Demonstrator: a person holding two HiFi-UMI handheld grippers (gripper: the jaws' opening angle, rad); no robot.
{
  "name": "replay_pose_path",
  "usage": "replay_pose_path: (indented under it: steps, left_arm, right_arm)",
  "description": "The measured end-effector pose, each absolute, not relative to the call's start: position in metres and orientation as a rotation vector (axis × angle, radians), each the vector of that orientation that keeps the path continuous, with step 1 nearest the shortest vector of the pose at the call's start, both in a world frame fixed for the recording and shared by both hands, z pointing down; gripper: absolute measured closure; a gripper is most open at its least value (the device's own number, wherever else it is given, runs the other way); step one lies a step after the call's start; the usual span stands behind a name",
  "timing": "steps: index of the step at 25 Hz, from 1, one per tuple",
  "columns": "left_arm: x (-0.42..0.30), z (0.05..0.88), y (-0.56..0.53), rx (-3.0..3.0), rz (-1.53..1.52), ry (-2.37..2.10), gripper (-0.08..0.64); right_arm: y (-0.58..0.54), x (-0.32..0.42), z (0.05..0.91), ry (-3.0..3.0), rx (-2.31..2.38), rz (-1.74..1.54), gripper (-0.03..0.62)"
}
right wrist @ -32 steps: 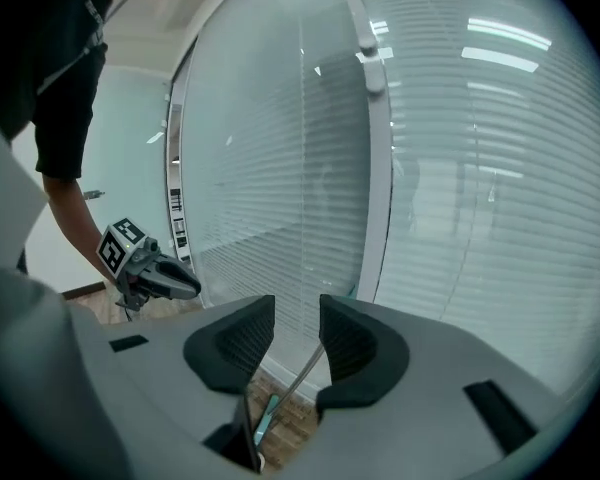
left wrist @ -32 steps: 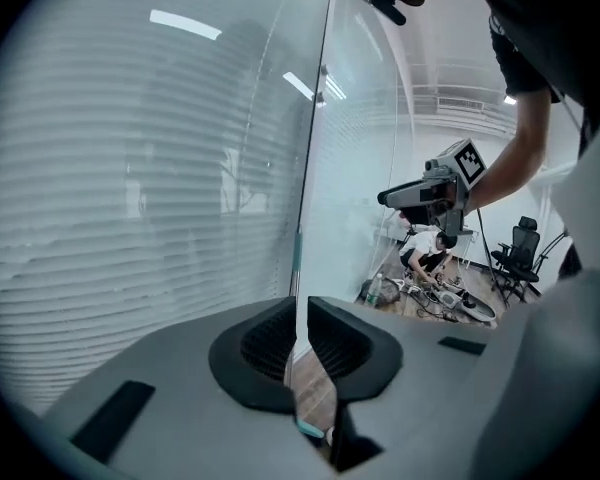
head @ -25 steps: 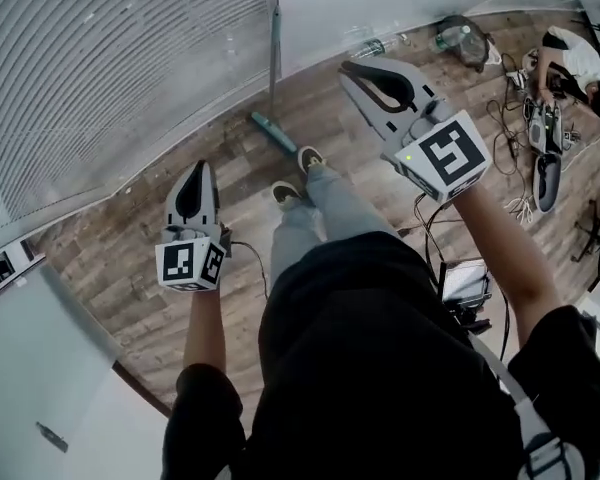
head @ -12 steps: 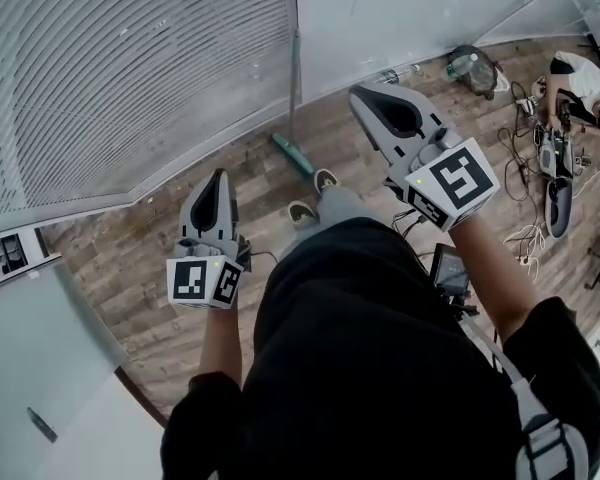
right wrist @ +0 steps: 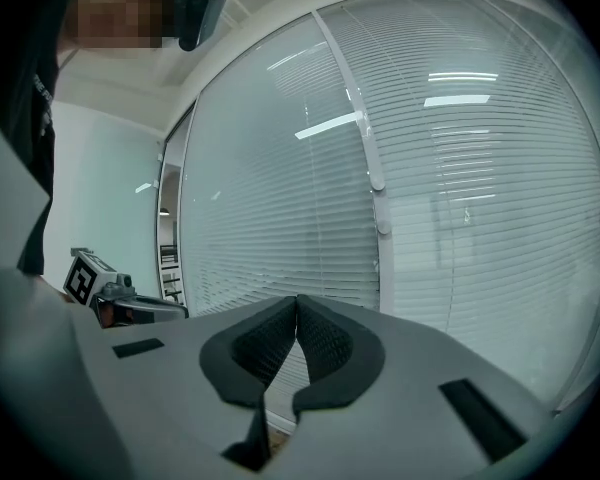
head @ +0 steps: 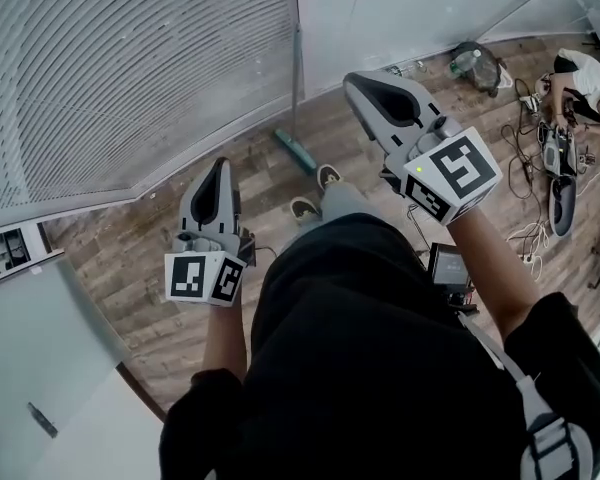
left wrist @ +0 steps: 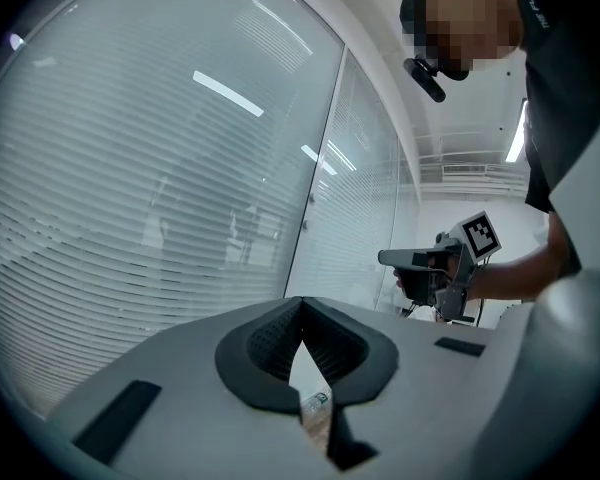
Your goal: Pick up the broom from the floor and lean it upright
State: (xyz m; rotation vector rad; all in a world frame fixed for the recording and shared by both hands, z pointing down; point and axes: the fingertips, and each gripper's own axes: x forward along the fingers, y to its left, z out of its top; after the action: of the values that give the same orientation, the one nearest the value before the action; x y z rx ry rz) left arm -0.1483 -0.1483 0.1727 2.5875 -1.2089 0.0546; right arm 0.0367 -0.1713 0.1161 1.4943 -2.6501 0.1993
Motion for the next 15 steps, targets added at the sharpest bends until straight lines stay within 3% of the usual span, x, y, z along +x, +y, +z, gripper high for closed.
replay_pose_path:
  steps: [15]
  left_arm:
    - [-0.1481, 0.1657, -0.1547, 2.599, 0.037, -1.184, 0.54]
  right_arm:
    - [-0.173, 0.039, 0.1125, -2.653, 1.544, 0.18, 0.575]
